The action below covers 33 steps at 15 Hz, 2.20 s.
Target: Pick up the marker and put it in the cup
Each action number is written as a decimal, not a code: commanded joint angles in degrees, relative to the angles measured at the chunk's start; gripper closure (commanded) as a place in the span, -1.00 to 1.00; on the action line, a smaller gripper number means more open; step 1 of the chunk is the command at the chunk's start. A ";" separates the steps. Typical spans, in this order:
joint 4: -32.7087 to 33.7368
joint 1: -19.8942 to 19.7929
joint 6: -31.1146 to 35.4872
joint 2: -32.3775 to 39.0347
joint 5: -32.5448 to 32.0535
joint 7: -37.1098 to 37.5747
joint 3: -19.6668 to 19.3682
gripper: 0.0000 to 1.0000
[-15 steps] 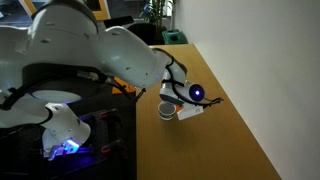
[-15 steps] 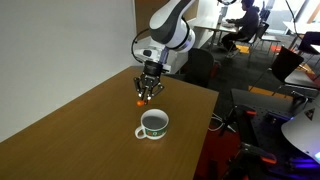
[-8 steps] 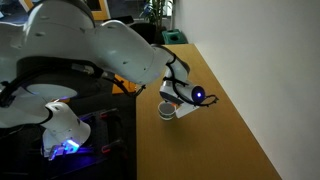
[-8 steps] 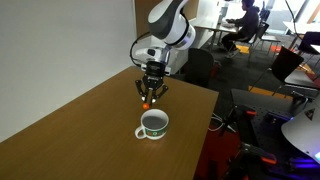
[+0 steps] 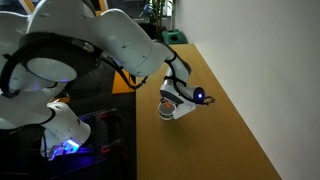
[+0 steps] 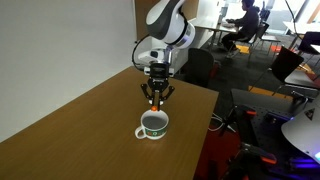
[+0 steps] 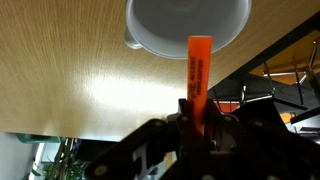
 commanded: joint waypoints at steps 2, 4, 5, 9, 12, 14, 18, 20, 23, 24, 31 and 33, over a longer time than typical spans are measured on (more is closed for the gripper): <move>1.92 10.63 -2.33 -1.49 2.43 1.68 -9.88 0.90; 3.02 13.83 -2.35 -0.50 1.74 2.45 -12.65 0.90; 3.45 15.08 -2.32 -0.11 1.62 2.92 -13.65 0.90; 4.92 17.81 -1.86 1.40 1.49 2.13 -15.79 0.90; 6.44 18.31 -1.43 3.05 1.66 1.28 -16.17 0.90; 7.48 18.38 -1.43 4.08 1.40 1.19 -16.21 0.90; 9.67 18.47 -1.98 6.16 0.84 1.89 -16.30 0.90; 10.27 18.85 -2.01 6.80 0.20 2.68 -16.55 0.90; 10.67 19.50 -2.19 7.34 -0.75 3.84 -16.98 0.90; 10.63 19.65 -2.05 7.41 -0.92 4.01 -17.06 0.90; 8.39 19.75 -0.58 5.12 -0.69 4.77 -17.41 -0.62; 6.97 19.54 0.32 3.53 -0.25 4.46 -17.45 -0.92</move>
